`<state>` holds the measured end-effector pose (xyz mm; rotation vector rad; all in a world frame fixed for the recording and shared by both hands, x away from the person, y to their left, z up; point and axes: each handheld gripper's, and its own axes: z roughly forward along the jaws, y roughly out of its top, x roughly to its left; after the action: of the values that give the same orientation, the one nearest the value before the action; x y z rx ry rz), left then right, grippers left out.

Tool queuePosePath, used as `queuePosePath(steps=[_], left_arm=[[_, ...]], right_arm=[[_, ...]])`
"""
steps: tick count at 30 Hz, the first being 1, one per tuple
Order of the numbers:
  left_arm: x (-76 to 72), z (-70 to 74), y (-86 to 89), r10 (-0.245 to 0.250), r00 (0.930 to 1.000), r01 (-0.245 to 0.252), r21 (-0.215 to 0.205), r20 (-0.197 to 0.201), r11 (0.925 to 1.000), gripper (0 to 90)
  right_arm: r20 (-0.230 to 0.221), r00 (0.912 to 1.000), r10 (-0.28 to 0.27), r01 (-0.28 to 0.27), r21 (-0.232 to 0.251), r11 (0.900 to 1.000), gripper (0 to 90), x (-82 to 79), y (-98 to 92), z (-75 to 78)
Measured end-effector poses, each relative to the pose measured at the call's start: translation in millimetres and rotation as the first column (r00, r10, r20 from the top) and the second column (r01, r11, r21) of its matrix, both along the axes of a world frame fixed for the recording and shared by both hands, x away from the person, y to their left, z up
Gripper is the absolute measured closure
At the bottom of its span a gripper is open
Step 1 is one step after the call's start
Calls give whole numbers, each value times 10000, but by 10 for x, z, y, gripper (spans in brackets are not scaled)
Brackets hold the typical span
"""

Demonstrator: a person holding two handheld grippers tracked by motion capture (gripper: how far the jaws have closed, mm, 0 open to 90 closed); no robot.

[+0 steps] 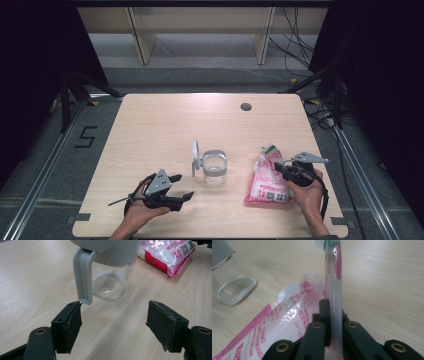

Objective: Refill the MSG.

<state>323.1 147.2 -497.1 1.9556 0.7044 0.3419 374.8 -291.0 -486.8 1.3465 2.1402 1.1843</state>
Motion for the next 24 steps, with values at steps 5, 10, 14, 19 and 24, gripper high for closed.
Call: queuePosePath(steps=[5,10,14,19,24], left_arm=[[-1,8,1,-94,9999,93,236,43,9997,271],[-11,7,-12,-160,9999,160,43,-44,9999,271],[-24,7,-28,-186,9998,186,73,-16,9998,272],[-38,9,-51,-255,9997,255,97,41,9996,271],[-49,6,-70,-296,9996,296,65,-9,9995,271]], right_arm=[[382,9991,171,-174,96,9998,900,-39,43,54],[701,9971,311,-333,308,9990,900,-87,56,126],[1095,9932,398,-445,404,9982,900,-169,120,214],[1231,9912,492,-590,767,9953,900,-225,140,265],[1845,9792,849,-960,519,9940,900,-278,191,363]])
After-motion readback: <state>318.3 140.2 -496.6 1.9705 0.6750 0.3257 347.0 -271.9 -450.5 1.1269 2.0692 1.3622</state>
